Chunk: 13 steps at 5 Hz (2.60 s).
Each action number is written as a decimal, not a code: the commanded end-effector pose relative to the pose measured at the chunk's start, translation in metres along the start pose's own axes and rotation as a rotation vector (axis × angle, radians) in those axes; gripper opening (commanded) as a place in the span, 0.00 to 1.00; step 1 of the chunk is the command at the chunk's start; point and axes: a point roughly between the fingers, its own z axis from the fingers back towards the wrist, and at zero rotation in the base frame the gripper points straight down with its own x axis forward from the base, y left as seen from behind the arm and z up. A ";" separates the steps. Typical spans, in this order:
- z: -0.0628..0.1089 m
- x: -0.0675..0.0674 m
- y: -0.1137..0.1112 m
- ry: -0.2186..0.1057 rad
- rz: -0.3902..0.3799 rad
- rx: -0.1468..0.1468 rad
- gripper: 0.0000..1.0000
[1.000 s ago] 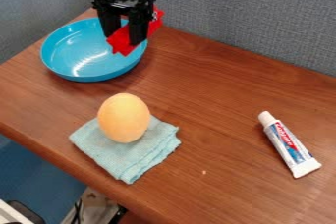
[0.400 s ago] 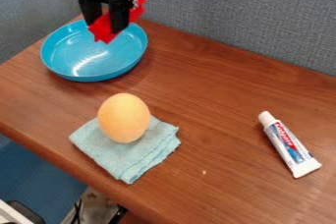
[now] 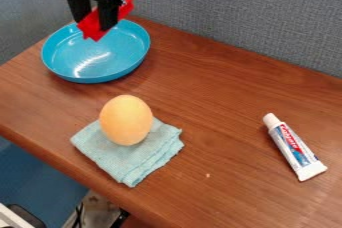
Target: Put the red object on the blue plate
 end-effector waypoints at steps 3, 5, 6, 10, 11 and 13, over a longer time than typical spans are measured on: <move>0.005 0.003 0.021 -0.036 0.012 0.045 0.00; -0.002 0.006 0.023 -0.025 0.006 0.049 0.00; -0.006 0.007 0.024 -0.019 0.002 0.051 0.00; -0.016 0.009 0.025 -0.003 -0.007 0.048 0.00; -0.019 0.010 0.025 0.000 -0.008 0.046 0.00; -0.023 0.011 0.025 0.006 -0.011 0.044 0.00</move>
